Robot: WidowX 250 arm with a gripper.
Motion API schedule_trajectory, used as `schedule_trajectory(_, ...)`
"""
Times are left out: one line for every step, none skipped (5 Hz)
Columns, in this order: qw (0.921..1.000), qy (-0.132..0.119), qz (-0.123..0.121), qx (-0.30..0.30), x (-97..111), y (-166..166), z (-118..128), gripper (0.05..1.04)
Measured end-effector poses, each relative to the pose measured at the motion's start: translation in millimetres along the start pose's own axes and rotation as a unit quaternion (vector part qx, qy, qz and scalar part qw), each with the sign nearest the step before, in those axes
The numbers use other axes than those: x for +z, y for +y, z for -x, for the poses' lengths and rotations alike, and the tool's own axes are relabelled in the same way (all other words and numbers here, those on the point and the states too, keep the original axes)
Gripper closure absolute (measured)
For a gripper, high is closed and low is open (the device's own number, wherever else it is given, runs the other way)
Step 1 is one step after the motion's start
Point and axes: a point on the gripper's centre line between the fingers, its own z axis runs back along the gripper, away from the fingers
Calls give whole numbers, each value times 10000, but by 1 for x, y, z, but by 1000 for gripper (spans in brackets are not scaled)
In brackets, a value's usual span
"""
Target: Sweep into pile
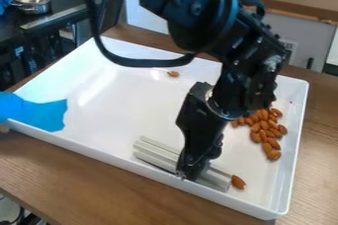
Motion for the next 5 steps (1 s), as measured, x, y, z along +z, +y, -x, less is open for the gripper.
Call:
schedule_trajectory(9999,-113,118,-31,-1,-11,7,717)
schedule_trajectory(9996,-196,180,19,-2,-22,9,717)
schedule_trajectory(9997,-110,185,120,2,-34,16,717)
schedule_trajectory(9989,15,306,346,14,-59,13,717)
schedule_trajectory(9975,-48,329,622,14,-79,0,717)
